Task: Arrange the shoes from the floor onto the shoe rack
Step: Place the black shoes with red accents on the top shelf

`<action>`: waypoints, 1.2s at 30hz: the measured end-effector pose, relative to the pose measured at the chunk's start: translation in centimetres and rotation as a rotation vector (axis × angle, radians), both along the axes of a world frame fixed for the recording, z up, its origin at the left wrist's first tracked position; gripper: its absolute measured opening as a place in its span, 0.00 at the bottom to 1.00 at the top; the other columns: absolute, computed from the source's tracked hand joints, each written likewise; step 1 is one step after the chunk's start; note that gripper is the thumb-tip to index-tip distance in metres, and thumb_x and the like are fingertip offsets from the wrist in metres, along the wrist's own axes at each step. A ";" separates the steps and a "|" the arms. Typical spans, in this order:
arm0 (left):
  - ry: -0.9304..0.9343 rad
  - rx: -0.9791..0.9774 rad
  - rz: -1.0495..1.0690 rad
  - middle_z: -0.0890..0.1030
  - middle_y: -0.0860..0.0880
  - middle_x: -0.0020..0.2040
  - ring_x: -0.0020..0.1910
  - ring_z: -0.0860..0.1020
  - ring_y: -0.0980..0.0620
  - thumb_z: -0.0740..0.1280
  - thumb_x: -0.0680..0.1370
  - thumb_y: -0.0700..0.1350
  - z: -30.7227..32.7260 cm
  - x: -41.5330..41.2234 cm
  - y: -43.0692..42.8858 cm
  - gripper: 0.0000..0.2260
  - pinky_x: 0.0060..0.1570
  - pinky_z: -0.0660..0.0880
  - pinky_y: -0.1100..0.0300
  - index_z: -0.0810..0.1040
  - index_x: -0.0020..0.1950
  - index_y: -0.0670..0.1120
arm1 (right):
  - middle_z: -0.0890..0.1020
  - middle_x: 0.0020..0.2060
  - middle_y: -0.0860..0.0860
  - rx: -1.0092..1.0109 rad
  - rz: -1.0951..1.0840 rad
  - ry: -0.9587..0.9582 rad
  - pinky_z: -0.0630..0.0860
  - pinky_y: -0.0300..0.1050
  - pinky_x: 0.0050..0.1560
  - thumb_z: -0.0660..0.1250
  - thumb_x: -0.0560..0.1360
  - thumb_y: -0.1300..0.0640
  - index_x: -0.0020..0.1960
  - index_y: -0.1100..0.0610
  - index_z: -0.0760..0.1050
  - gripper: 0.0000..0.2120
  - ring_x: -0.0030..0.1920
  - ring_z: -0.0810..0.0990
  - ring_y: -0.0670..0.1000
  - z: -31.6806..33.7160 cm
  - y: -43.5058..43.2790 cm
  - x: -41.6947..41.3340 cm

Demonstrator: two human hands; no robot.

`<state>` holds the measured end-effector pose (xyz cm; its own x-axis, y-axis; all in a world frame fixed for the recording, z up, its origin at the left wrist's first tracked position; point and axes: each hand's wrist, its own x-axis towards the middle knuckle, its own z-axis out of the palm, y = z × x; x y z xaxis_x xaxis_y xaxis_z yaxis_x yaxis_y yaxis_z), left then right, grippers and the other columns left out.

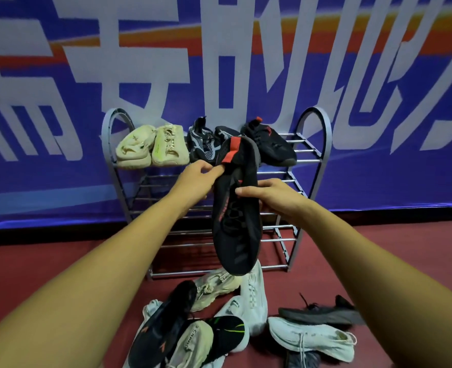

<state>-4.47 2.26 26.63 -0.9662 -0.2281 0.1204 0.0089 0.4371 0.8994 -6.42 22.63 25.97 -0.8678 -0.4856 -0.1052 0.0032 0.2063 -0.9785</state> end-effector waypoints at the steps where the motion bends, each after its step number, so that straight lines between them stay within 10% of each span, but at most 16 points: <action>1: -0.020 0.058 -0.022 0.83 0.51 0.45 0.42 0.79 0.52 0.67 0.75 0.61 0.2 0.0 -0.1 0.15 0.41 0.74 0.56 0.78 0.50 0.50 | 0.87 0.49 0.54 -0.043 -0.009 -0.003 0.78 0.43 0.53 0.74 0.74 0.53 0.55 0.61 0.84 0.14 0.48 0.85 0.51 0.3 -0.1 -0.1; 6: -0.264 0.325 -0.233 0.82 0.47 0.51 0.43 0.76 0.50 0.71 0.74 0.60 0.4 1.1 -1.5 0.19 0.44 0.71 0.56 0.81 0.57 0.48 | 0.73 0.25 0.43 -0.287 -0.177 -0.053 0.55 0.43 0.36 0.72 0.76 0.49 0.43 0.55 0.79 0.10 0.27 0.64 0.45 1.4 -0.6 -1.0; 12: -0.295 0.627 -0.398 0.81 0.43 0.63 0.57 0.80 0.45 0.71 0.70 0.41 1.2 1.2 -2.6 0.23 0.63 0.73 0.48 0.77 0.66 0.47 | 0.77 0.32 0.50 -0.539 -0.280 -0.244 0.60 0.40 0.35 0.68 0.76 0.38 0.52 0.58 0.78 0.22 0.29 0.67 0.45 1.5 -0.4 -2.0; 18: -0.230 0.834 -0.264 0.83 0.45 0.46 0.44 0.80 0.48 0.69 0.72 0.50 2.0 1.3 -2.9 0.14 0.43 0.75 0.54 0.80 0.55 0.46 | 0.87 0.39 0.54 -0.698 -0.451 -0.317 0.64 0.35 0.29 0.70 0.74 0.38 0.64 0.55 0.77 0.27 0.28 0.69 0.45 1.3 0.0 -2.8; 27: 0.068 1.244 -0.140 0.83 0.45 0.46 0.43 0.78 0.47 0.65 0.74 0.62 1.6 -0.2 -3.3 0.20 0.40 0.69 0.56 0.82 0.48 0.46 | 0.86 0.51 0.59 -0.762 -0.389 -0.430 0.64 0.33 0.27 0.68 0.75 0.43 0.59 0.57 0.76 0.21 0.29 0.70 0.44 1.9 0.8 -2.6; 36: 0.001 1.019 -0.136 0.82 0.44 0.60 0.55 0.80 0.46 0.66 0.77 0.48 1.9 -0.4 -0.9 0.10 0.42 0.71 0.58 0.75 0.57 0.49 | 0.81 0.37 0.55 -0.700 -0.346 -0.421 0.63 0.36 0.32 0.69 0.74 0.50 0.65 0.61 0.73 0.24 0.30 0.72 0.46 1.5 1.1 -2.2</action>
<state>-4.86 1.36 28.51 -0.9914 -0.1113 -0.0684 0.0024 -0.5391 0.8423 -8.64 23.74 27.47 -0.9343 -0.2758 -0.2258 0.3424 -0.5181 -0.7838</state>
